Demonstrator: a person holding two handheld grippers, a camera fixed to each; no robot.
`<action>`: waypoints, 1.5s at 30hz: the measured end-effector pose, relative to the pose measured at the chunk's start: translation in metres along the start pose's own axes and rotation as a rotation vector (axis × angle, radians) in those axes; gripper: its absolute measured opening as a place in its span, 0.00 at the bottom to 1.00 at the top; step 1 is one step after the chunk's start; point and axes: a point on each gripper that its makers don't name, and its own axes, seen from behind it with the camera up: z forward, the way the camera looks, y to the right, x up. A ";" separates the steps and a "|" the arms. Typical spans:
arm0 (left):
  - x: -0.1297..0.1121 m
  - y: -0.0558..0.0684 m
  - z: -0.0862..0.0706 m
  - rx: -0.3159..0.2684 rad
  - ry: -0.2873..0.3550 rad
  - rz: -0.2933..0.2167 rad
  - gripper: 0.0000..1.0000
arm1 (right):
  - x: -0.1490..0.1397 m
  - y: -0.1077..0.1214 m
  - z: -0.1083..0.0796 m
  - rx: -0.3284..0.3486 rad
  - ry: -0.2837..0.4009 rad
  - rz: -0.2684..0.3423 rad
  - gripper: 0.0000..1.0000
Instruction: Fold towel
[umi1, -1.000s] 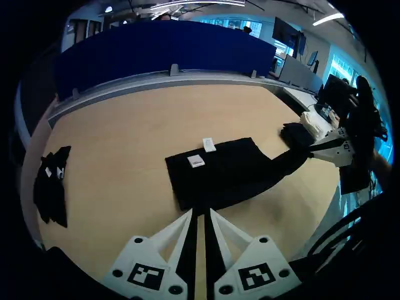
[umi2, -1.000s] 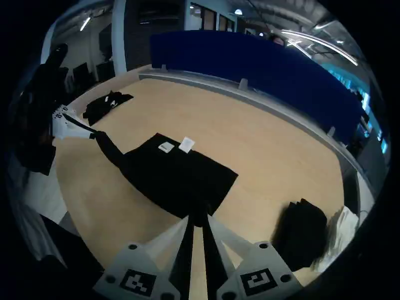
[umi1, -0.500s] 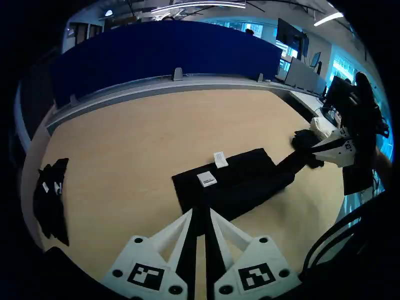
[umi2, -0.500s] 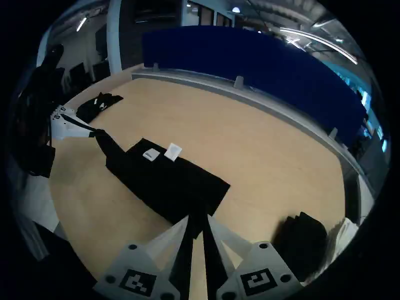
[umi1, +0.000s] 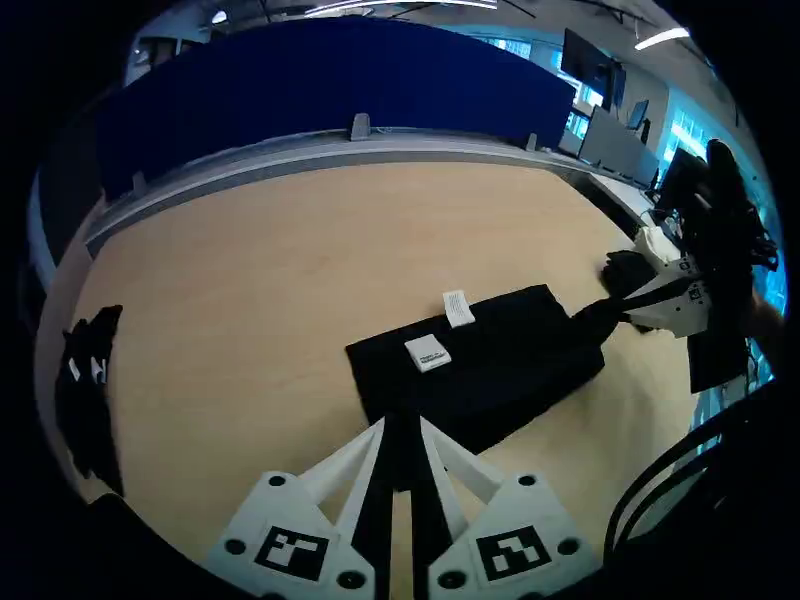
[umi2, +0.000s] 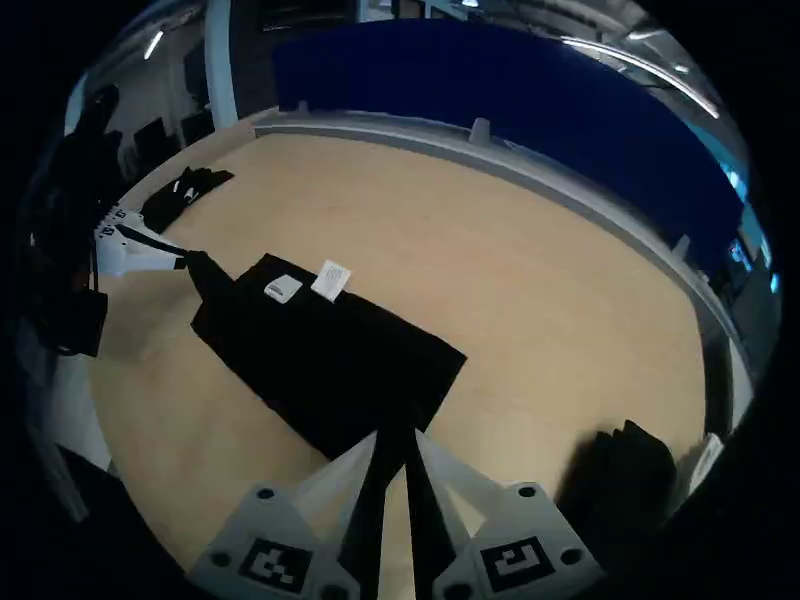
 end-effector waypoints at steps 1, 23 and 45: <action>-0.001 0.000 0.002 0.000 -0.002 -0.001 0.09 | -0.001 0.000 0.002 0.000 -0.003 0.003 0.12; -0.003 -0.014 0.044 0.008 -0.030 0.047 0.10 | -0.002 0.021 0.047 -0.044 -0.026 0.031 0.17; 0.002 -0.043 0.056 0.082 -0.039 0.053 0.57 | 0.002 0.052 0.054 -0.169 0.012 0.030 0.81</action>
